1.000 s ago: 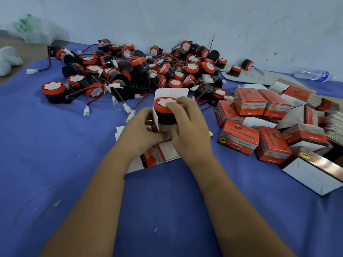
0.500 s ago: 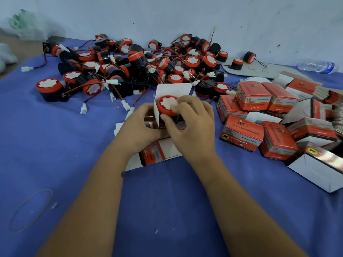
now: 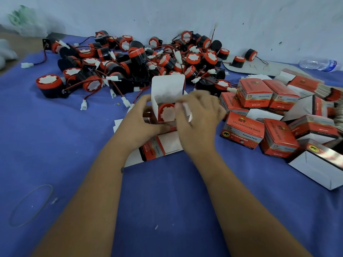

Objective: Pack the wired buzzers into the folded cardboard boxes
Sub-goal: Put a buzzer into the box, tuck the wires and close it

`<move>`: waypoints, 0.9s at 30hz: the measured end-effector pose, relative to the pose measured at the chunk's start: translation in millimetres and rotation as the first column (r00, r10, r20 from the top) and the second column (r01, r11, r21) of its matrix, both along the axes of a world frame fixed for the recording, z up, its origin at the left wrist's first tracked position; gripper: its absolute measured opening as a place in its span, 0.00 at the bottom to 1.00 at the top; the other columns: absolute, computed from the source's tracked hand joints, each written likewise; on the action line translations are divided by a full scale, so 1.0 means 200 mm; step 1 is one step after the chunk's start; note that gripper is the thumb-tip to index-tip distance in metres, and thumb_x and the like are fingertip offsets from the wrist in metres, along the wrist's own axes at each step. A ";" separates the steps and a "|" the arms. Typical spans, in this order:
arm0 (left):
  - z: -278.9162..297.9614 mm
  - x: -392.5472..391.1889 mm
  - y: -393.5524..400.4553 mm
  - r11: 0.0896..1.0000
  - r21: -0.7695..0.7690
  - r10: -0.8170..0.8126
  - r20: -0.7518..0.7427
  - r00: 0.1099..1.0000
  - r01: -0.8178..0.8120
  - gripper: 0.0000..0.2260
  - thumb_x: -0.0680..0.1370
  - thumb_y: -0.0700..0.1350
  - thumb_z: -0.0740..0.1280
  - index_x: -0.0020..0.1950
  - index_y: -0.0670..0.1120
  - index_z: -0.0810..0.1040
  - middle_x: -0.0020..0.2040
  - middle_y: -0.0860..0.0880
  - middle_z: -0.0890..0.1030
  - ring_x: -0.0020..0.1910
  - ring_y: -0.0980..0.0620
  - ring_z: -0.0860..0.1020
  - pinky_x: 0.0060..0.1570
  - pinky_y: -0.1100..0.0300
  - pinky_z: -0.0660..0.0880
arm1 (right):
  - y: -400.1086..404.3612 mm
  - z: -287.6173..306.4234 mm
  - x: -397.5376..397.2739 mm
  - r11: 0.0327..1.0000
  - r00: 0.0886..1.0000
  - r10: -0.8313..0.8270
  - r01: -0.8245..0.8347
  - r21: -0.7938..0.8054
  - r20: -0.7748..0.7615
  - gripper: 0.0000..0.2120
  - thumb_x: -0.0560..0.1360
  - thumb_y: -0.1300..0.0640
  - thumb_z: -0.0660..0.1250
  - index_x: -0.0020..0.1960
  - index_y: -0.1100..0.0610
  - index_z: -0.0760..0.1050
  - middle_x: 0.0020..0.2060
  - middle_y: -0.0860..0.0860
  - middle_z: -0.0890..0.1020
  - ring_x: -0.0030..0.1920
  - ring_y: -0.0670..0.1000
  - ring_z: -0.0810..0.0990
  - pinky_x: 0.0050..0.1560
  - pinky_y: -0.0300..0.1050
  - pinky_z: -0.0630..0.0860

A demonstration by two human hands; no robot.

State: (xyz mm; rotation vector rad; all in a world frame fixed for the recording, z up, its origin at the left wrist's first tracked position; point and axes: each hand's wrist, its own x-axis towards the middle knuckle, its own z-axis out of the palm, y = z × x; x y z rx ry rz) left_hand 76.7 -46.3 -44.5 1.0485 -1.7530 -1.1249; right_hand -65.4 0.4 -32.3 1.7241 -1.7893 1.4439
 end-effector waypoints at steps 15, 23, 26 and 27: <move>0.02 0.06 -0.01 0.975 0.107 -0.205 0.119 0.972 0.193 0.31 0.64 0.50 0.81 0.62 0.65 0.71 0.59 0.58 0.80 0.56 0.60 0.80 0.58 0.57 0.77 | -0.03 0.06 -0.09 0.992 0.774 0.053 -0.113 0.056 0.630 0.06 0.79 0.59 0.65 0.54 0.57 0.79 0.50 0.47 0.81 0.51 0.42 0.78 0.51 0.29 0.73; 0.01 0.05 -0.02 0.983 0.090 -0.170 0.111 0.979 0.160 0.27 0.68 0.46 0.79 0.61 0.62 0.73 0.57 0.62 0.80 0.54 0.65 0.78 0.54 0.64 0.75 | 0.01 0.04 -0.09 0.991 0.999 0.015 -0.009 -0.132 0.045 0.04 0.74 0.63 0.69 0.48 0.62 0.80 0.49 0.55 0.81 0.51 0.55 0.76 0.53 0.47 0.71; 0.01 0.04 -0.02 0.985 0.080 -0.163 0.099 0.982 0.155 0.29 0.68 0.46 0.79 0.65 0.59 0.73 0.58 0.62 0.81 0.55 0.63 0.79 0.54 0.64 0.76 | 0.01 0.04 -0.09 0.993 0.985 0.047 -0.064 -0.098 -0.169 0.04 0.75 0.62 0.68 0.48 0.61 0.81 0.53 0.56 0.82 0.55 0.59 0.78 0.55 0.53 0.72; 0.00 0.04 -0.02 0.985 0.081 -0.157 0.093 0.983 0.150 0.30 0.68 0.46 0.79 0.66 0.60 0.72 0.58 0.62 0.80 0.54 0.64 0.79 0.52 0.68 0.76 | 0.02 0.04 -0.09 0.994 0.975 0.046 -0.065 -0.084 -0.215 0.04 0.76 0.62 0.68 0.48 0.61 0.81 0.54 0.56 0.82 0.55 0.60 0.78 0.55 0.55 0.72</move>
